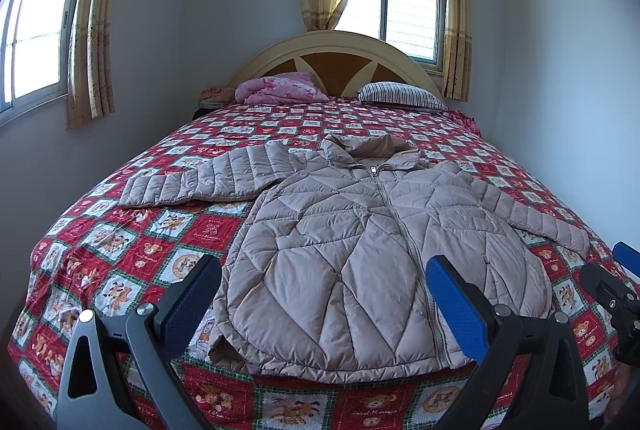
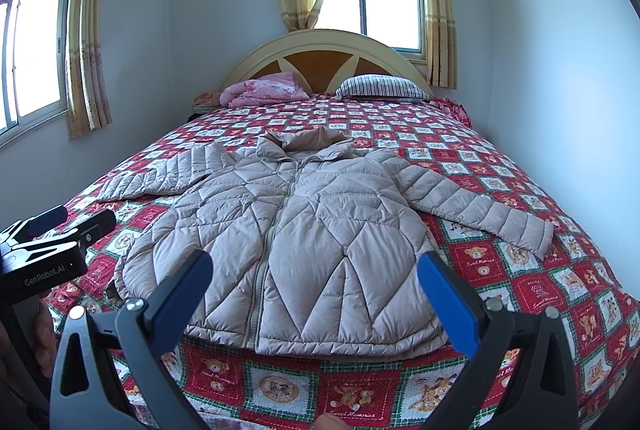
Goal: Fold large clothes
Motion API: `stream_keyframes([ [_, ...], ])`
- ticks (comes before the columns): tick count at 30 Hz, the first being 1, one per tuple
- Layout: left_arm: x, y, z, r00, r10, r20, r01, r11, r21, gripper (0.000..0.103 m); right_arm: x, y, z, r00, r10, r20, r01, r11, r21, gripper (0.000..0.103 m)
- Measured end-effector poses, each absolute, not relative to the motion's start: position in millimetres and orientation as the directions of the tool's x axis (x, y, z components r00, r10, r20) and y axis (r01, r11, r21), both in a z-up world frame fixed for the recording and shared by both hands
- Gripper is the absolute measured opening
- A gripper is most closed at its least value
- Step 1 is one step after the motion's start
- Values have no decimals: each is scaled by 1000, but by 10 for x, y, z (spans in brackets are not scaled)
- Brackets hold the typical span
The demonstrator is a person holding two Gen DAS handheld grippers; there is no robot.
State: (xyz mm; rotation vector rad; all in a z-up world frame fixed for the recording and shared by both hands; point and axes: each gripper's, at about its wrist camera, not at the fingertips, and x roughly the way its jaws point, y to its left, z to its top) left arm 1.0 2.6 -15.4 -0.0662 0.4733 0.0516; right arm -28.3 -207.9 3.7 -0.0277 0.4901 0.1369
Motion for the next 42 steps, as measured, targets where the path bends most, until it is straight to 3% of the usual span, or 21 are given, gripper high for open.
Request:
stream_keyframes([
  [24,94,15,-221,879,27,-475,-59,997,-52,102,-246,-2099,-33,863,137,-487,-142,990,27,103],
  [34,504,15,-439,849,30,-528,-51,998,-26,102,46,-2477,-179,835,151,-529,-91,986,137,103],
  [42,1108,-37,-354,860,-8,-510,11,1000,2,102,580,-3301,-406,797,95,-597,83,961,264,103],
])
